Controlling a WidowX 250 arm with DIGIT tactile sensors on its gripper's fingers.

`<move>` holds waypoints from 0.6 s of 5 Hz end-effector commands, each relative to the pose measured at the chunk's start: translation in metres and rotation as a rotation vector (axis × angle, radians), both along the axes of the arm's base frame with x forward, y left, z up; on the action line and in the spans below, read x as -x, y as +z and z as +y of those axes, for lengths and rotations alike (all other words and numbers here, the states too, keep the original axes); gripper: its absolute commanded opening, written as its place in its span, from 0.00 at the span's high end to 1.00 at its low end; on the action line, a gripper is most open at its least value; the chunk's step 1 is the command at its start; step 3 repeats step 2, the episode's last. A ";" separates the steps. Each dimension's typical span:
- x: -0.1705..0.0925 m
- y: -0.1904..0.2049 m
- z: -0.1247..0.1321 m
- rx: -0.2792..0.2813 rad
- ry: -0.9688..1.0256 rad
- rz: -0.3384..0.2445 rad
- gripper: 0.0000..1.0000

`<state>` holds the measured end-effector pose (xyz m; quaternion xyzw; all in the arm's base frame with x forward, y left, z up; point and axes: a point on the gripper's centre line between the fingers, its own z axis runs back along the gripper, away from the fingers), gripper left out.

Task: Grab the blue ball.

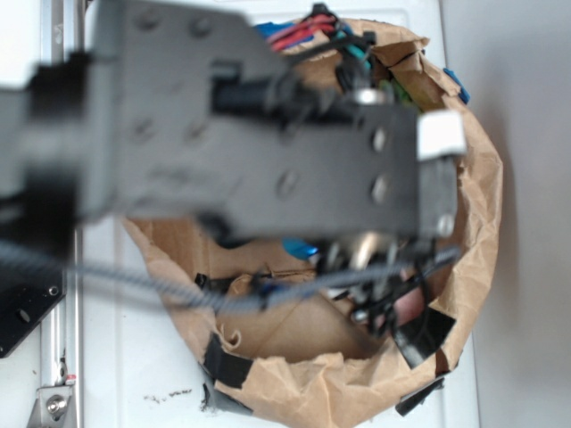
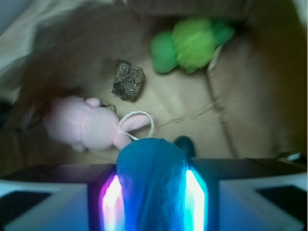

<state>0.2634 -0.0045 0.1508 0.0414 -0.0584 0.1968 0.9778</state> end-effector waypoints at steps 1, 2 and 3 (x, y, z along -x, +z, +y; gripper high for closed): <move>0.019 0.041 0.005 -0.053 -0.116 -0.131 1.00; 0.016 0.039 0.014 -0.048 -0.109 -0.141 1.00; 0.016 0.039 0.014 -0.048 -0.109 -0.141 1.00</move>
